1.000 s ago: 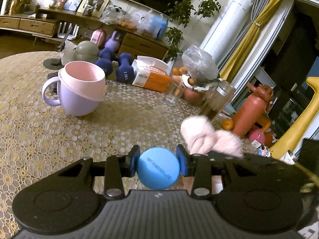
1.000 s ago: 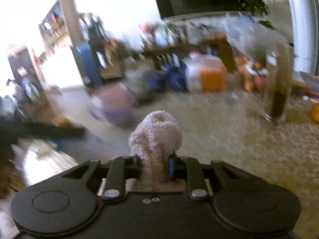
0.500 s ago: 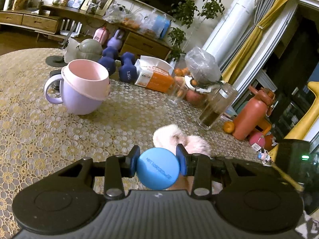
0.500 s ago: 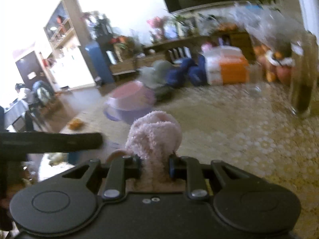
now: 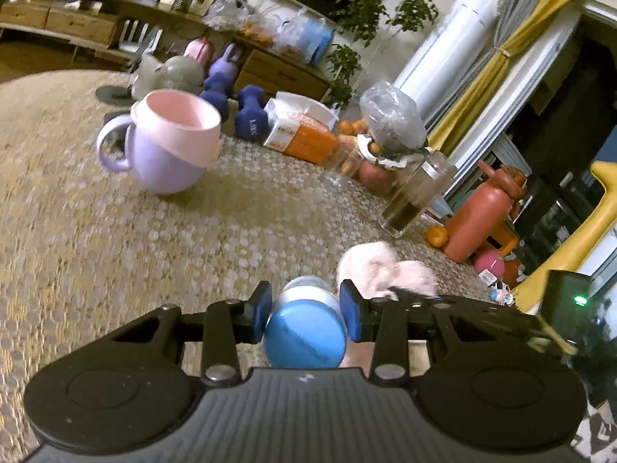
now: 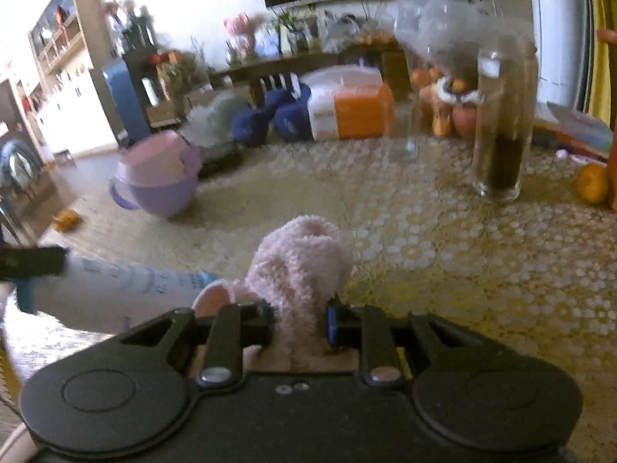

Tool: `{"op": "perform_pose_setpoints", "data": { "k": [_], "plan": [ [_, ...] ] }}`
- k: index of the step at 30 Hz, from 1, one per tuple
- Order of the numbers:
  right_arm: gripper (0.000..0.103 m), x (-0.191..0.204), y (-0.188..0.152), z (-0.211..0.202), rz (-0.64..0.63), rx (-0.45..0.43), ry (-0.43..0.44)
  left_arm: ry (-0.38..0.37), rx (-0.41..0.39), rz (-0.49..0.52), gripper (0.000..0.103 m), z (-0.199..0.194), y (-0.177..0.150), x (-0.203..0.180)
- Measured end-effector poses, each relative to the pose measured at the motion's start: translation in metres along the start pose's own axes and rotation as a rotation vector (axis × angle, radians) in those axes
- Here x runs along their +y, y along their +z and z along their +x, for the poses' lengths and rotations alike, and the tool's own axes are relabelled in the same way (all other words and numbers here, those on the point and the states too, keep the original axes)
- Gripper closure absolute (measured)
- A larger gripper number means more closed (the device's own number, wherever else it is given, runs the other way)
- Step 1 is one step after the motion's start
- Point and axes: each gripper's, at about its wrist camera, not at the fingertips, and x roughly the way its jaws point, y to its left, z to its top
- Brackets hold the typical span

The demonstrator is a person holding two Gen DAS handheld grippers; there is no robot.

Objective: Clean container
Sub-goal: 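Tilt the bottle toward the right tool and bring the towel against it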

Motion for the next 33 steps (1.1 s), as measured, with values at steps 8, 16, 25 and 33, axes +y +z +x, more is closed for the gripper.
{"op": "perform_pose_setpoints", "data": {
  "k": [8,16,25,33],
  "plan": [
    [0.081,0.050,-0.003,-0.033,-0.060,-0.047,0.197,-0.003,-0.001,-0.023,0.067,-0.003,-0.011,0.005],
    [0.081,0.080,0.002,0.006,-0.072,0.003,0.210,0.024,-0.004,-0.095,0.089,-0.002,-0.009,0.023],
    [0.081,0.066,0.003,0.047,-0.108,0.084,0.092,0.063,0.053,-0.006,0.095,0.010,-0.019,0.031],
    [0.081,0.053,-0.002,0.052,-0.101,0.093,0.009,0.124,0.050,0.093,0.094,-0.005,-0.030,0.033]
  ]
}}
